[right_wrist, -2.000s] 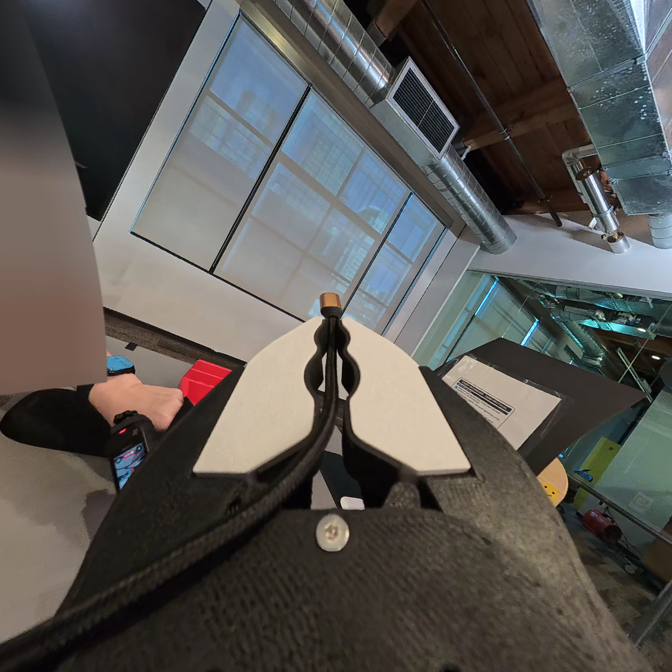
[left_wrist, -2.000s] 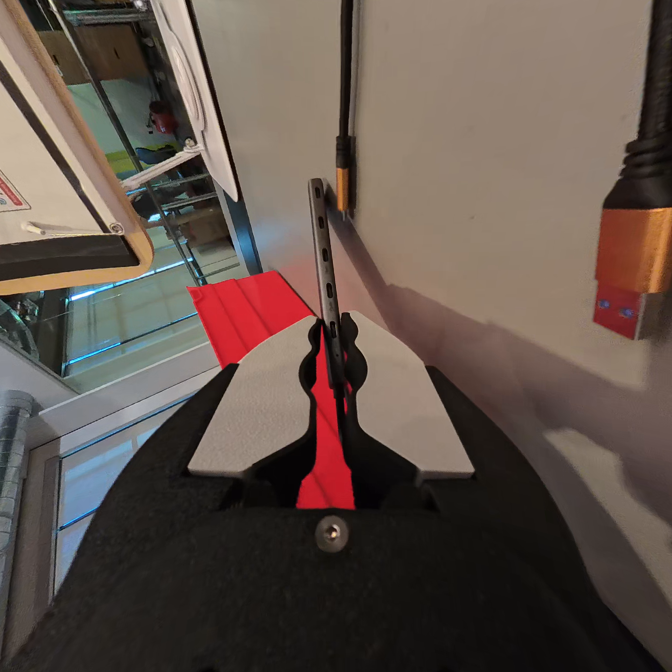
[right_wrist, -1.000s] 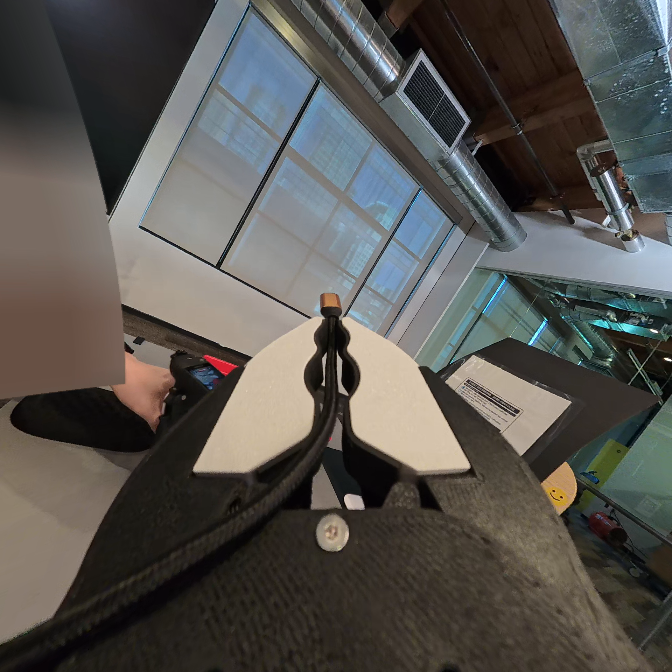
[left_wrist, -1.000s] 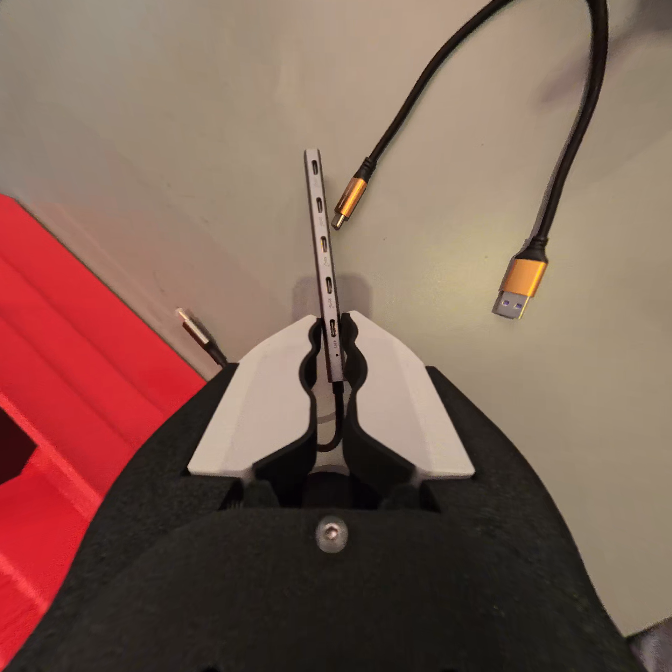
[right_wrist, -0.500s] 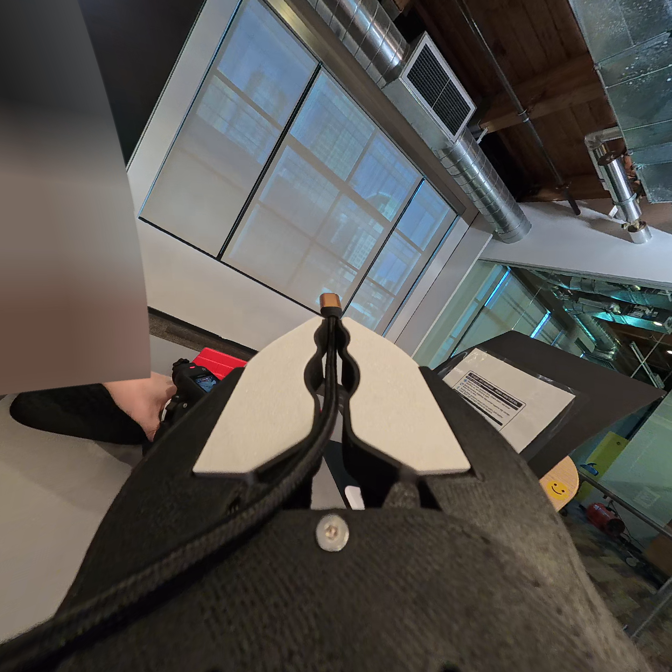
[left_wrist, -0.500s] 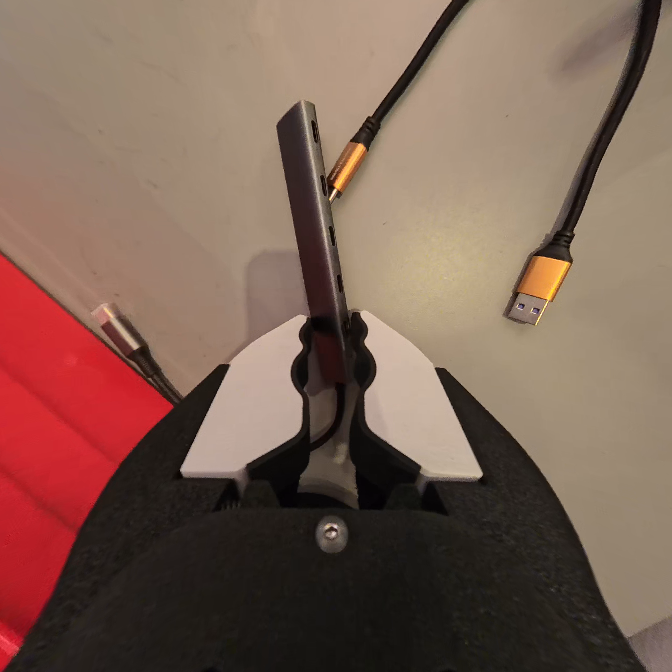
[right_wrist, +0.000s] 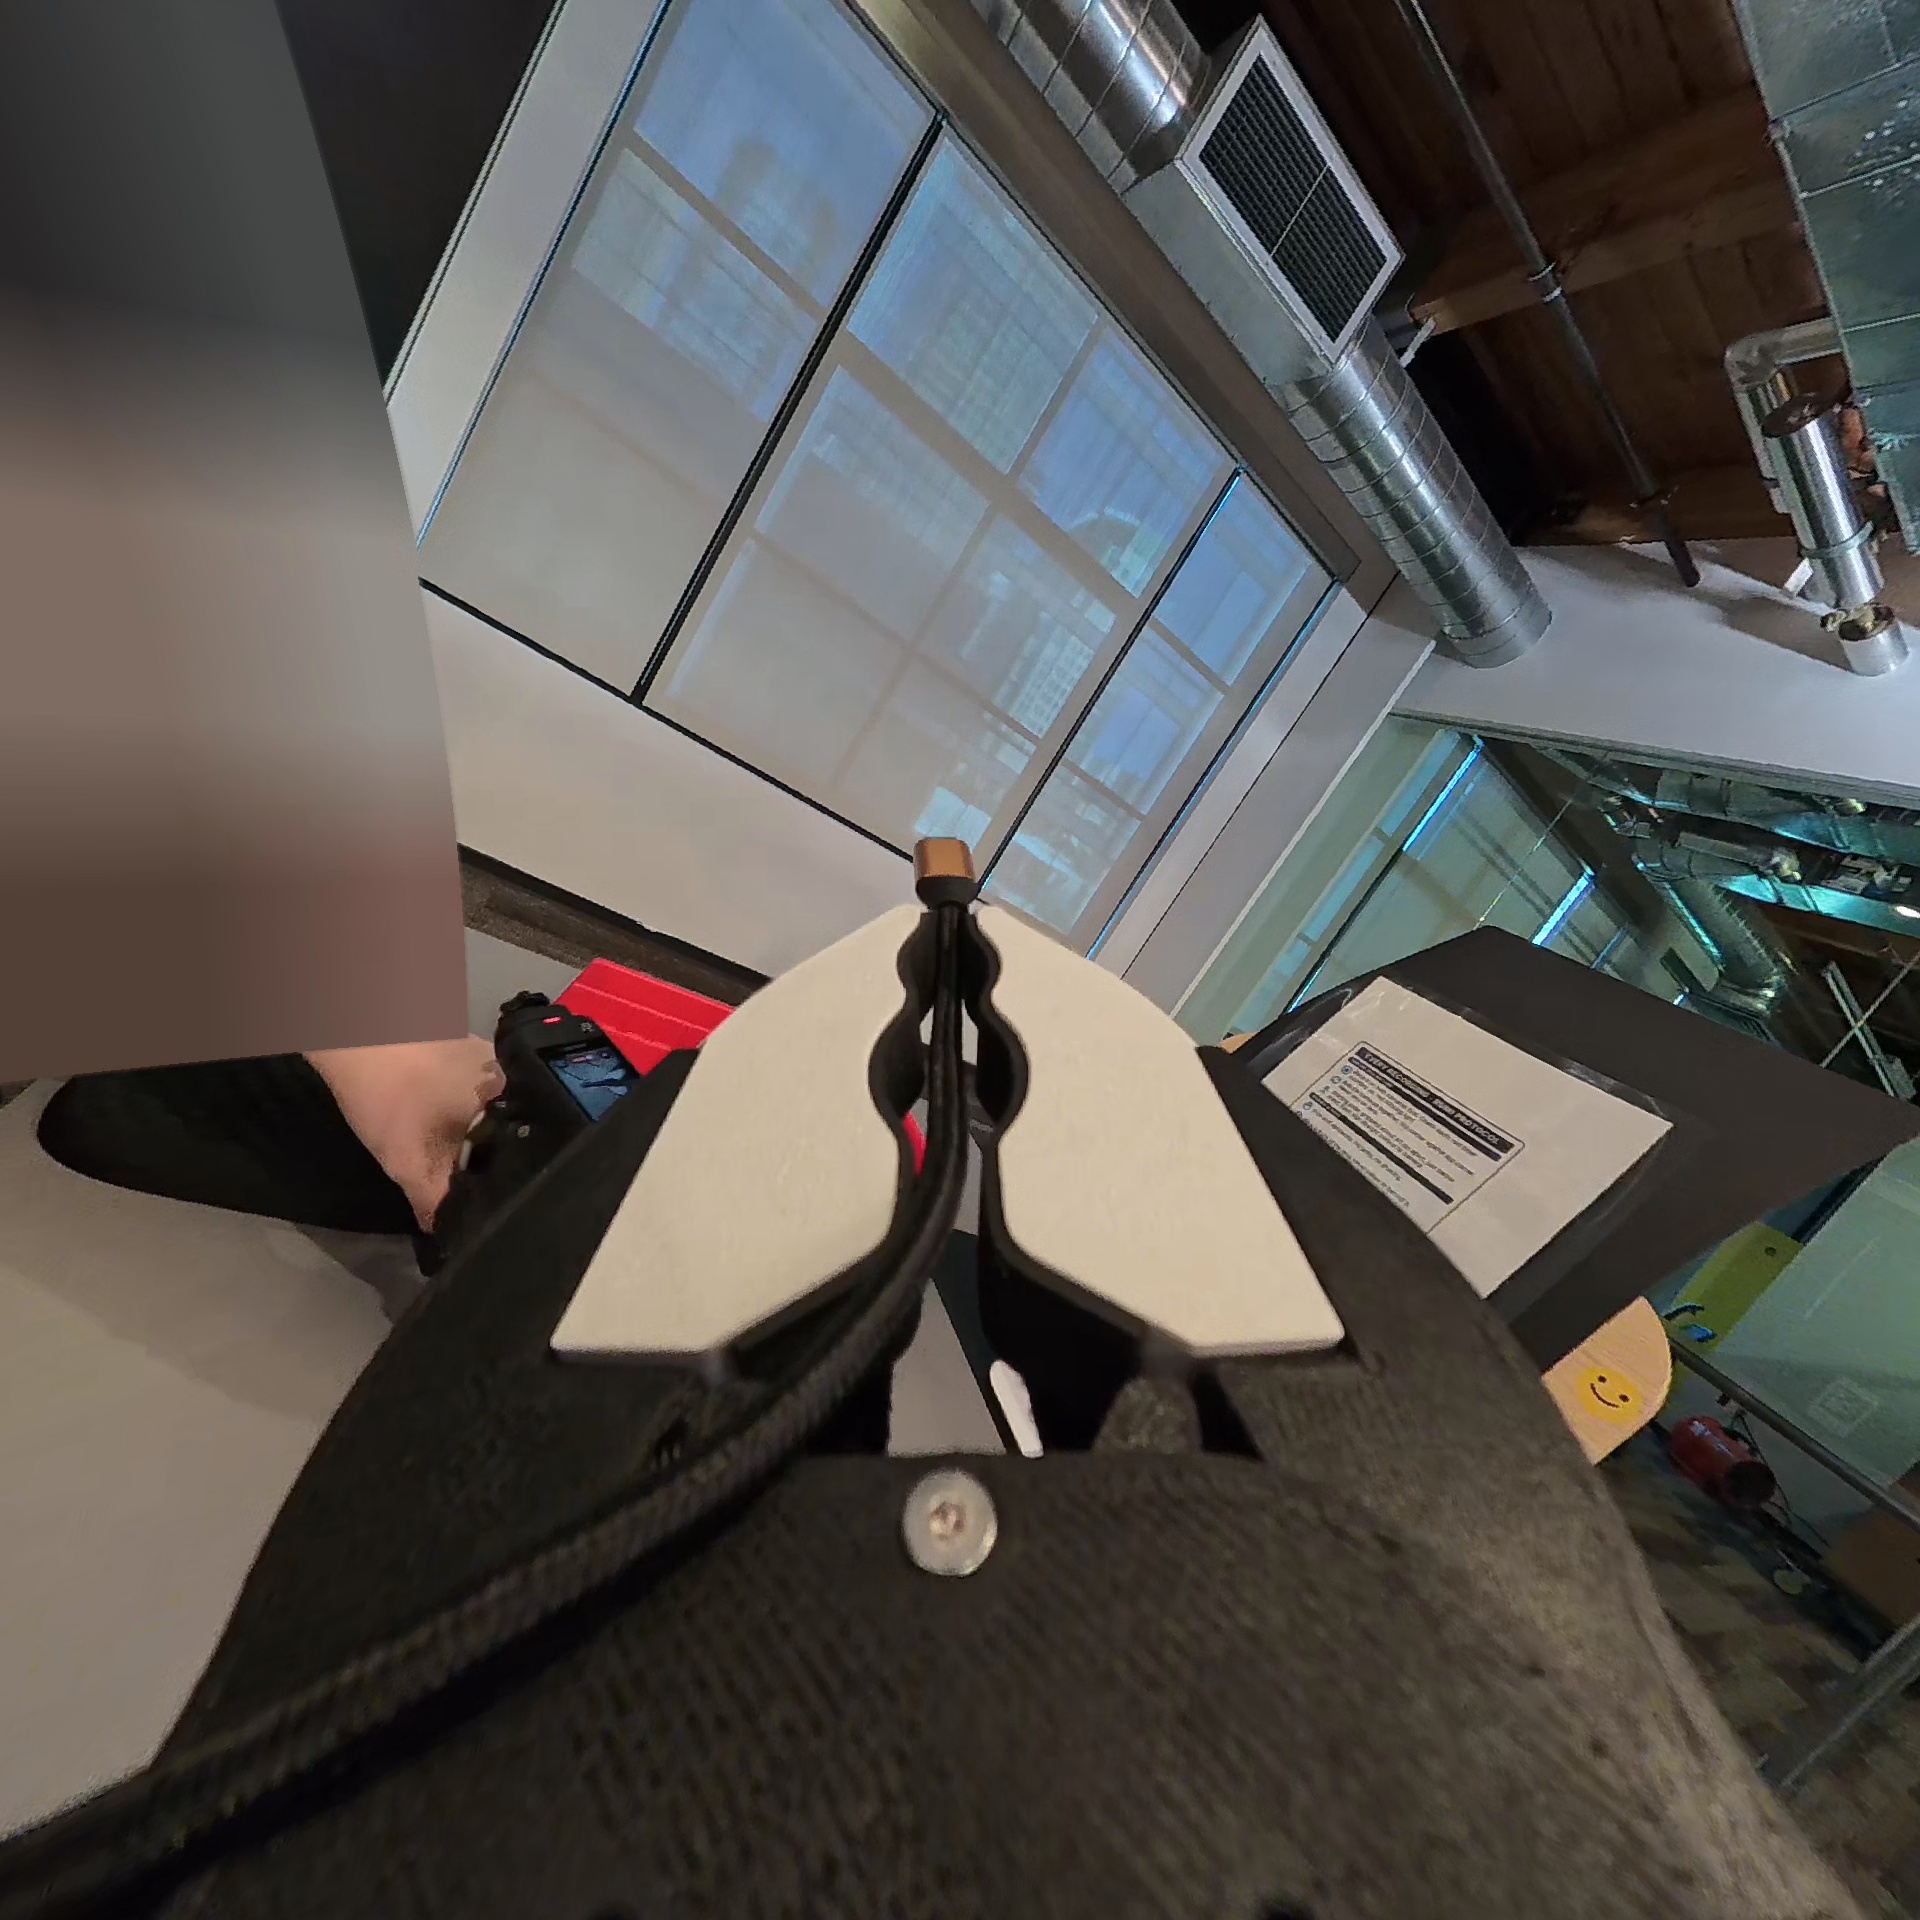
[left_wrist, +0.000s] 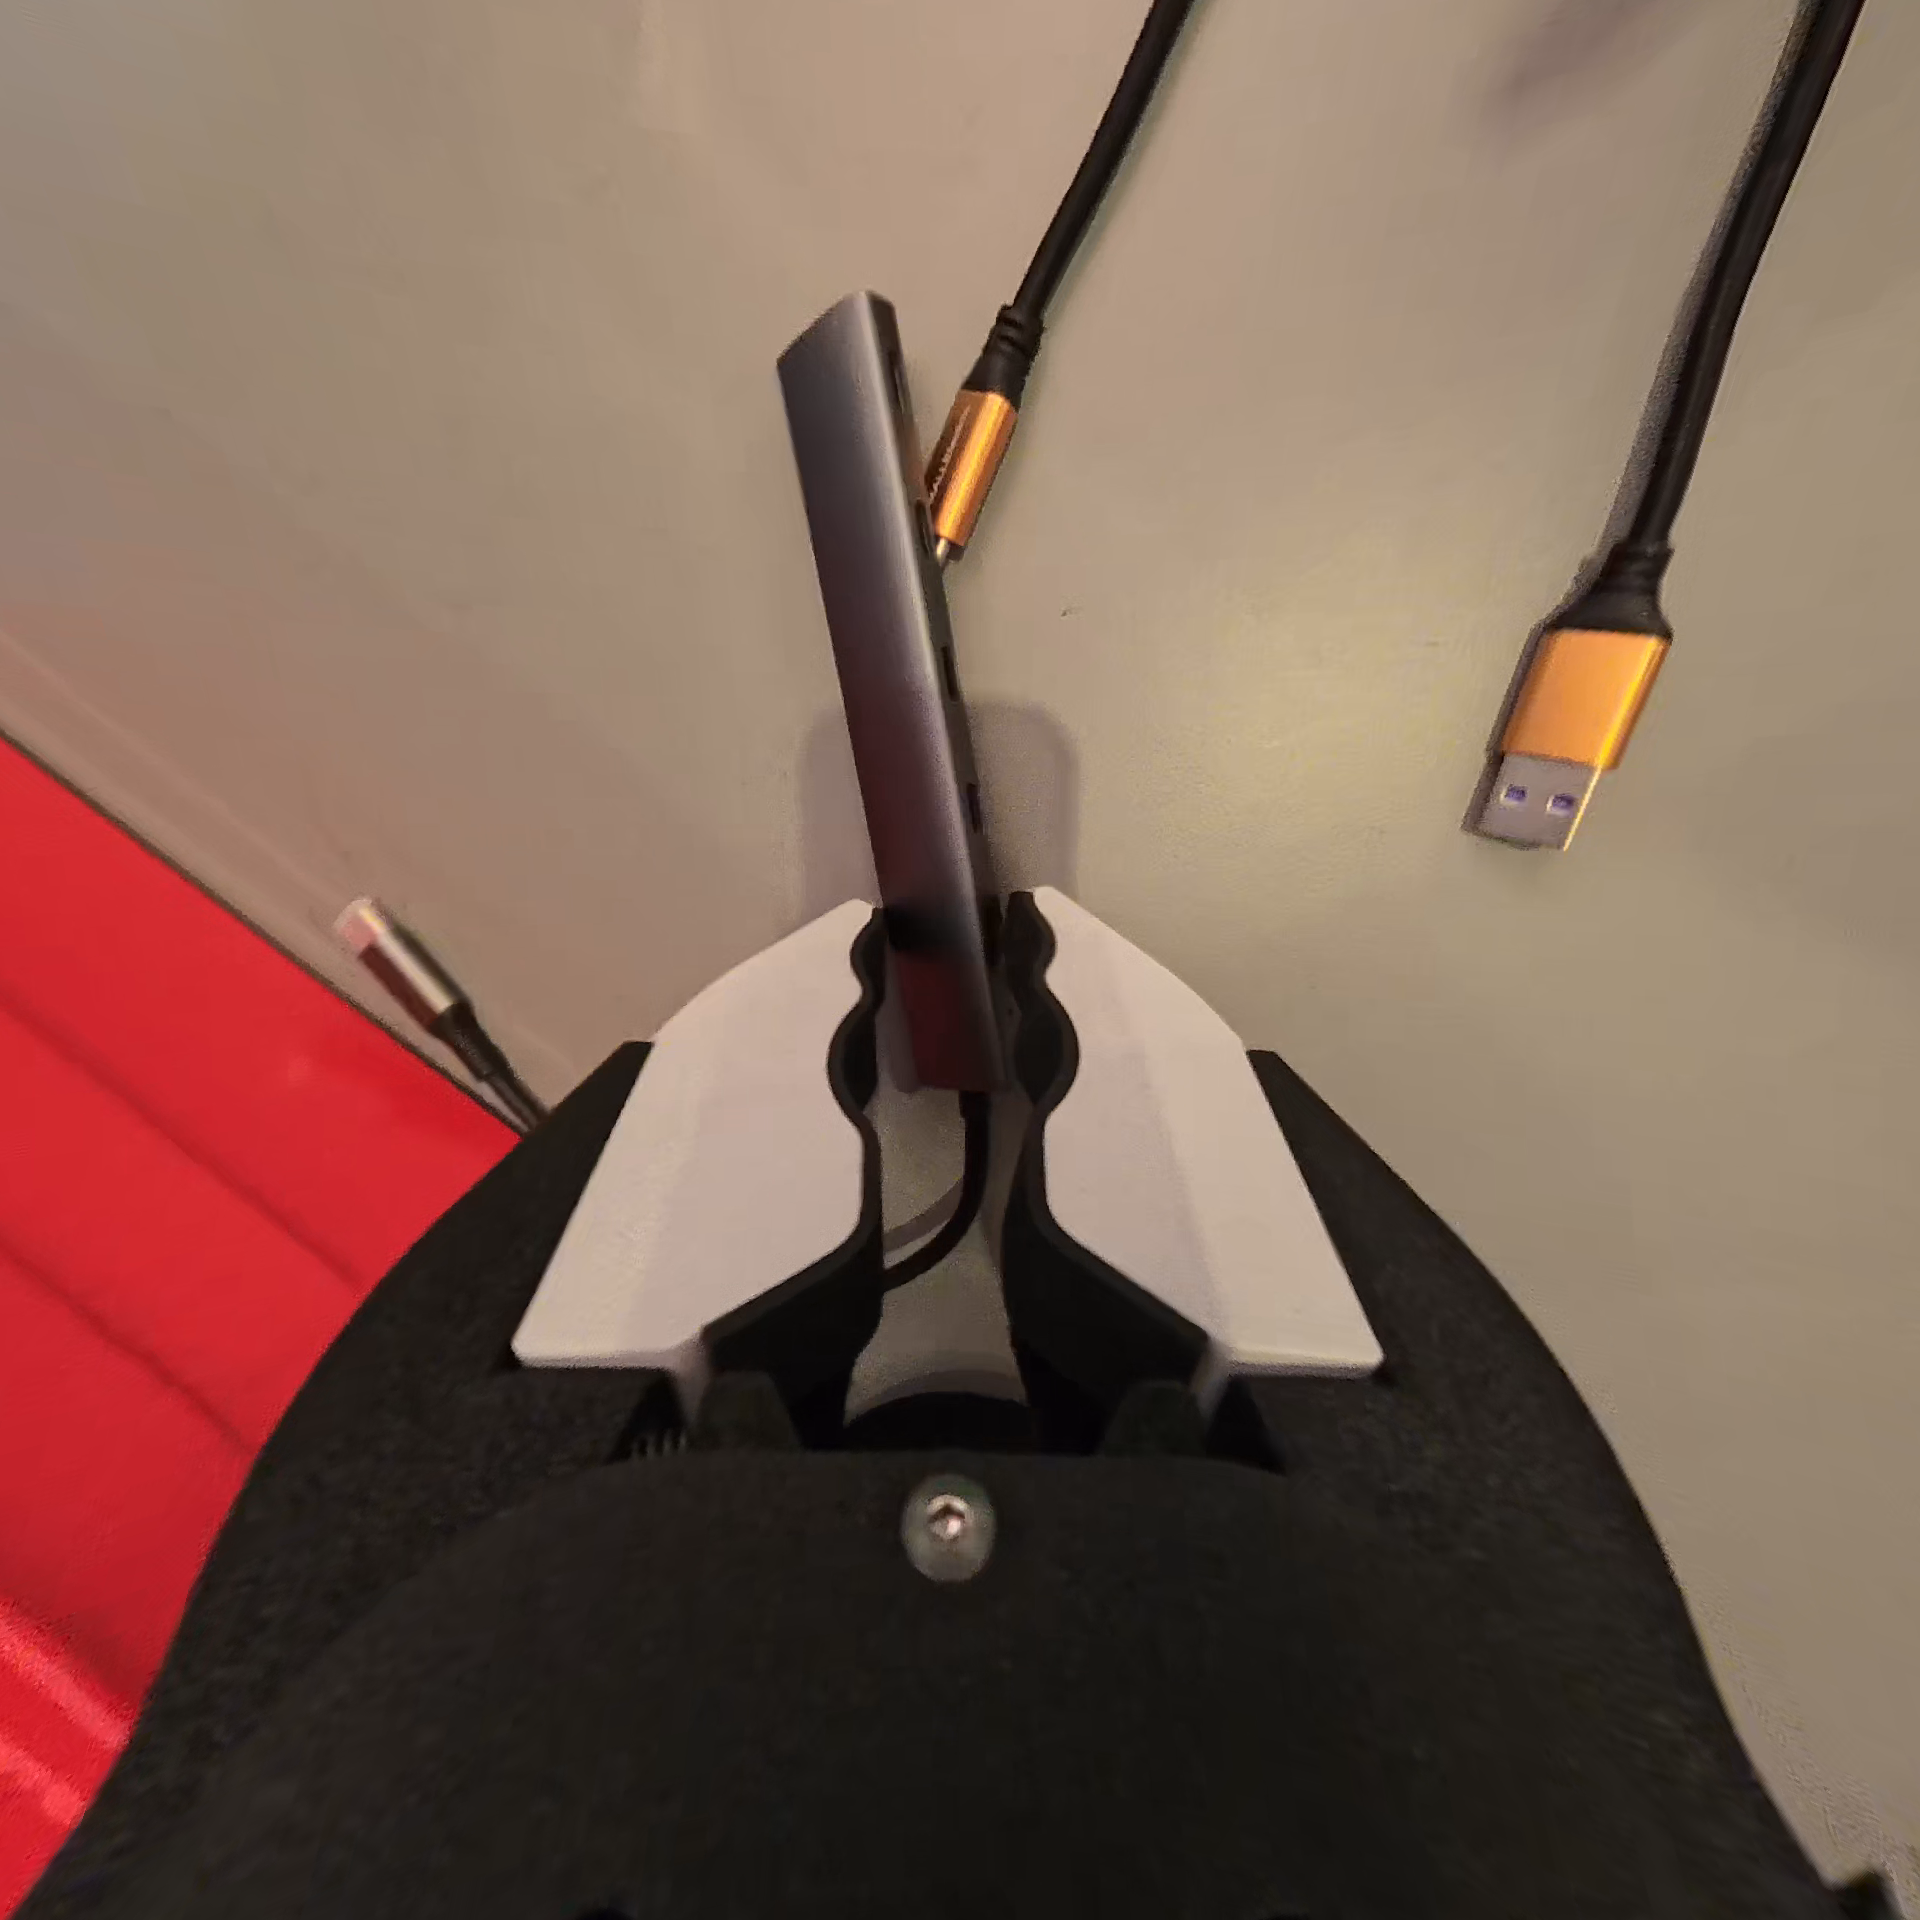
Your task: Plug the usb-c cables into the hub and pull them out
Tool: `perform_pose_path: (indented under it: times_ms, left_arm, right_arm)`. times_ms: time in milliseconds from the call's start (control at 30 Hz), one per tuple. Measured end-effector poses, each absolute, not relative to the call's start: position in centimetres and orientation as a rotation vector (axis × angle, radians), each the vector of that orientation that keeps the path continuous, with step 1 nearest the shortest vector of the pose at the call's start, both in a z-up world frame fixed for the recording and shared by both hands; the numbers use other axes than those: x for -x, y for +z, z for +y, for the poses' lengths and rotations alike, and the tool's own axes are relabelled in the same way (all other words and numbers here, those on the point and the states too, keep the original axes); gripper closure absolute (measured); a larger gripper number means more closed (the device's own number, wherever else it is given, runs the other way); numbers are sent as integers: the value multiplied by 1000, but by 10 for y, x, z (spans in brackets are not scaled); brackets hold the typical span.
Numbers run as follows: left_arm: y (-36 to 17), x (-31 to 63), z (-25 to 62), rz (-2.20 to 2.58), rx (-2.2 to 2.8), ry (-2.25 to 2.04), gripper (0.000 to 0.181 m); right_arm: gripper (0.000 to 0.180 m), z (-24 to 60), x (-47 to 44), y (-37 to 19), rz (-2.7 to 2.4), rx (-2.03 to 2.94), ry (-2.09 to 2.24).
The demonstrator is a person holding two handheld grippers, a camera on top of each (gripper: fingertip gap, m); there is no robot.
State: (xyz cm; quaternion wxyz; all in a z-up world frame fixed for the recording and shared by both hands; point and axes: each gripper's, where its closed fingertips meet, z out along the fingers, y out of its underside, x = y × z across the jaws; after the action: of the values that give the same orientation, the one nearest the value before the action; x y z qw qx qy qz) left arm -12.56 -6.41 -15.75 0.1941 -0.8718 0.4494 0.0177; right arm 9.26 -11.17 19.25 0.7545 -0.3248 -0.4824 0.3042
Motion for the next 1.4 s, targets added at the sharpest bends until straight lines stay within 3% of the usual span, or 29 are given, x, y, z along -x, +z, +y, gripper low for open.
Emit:
perform_pose_path:
  times_ms: [233,400,667,1033,1400]
  left_arm:
    - [-157,125,-63,1339,2430,172,161]
    - [-158,125,-73,1361,2670,-59,161]
    - [-126,96,-63,1262,2532,-347,162]
    - [-24,74,-55,1084,2200,-622,162]
    - [92,87,-54,827,1826,-847,164]
  right_arm:
    - [175,-114,-91,192,-1065,708,657]
    - [175,-114,-88,190,-1081,713,654]
    - [176,-111,-83,185,-1106,737,637]
    - [175,-96,-69,165,-1178,836,602]
    - [175,-65,4,102,-1401,1088,605]
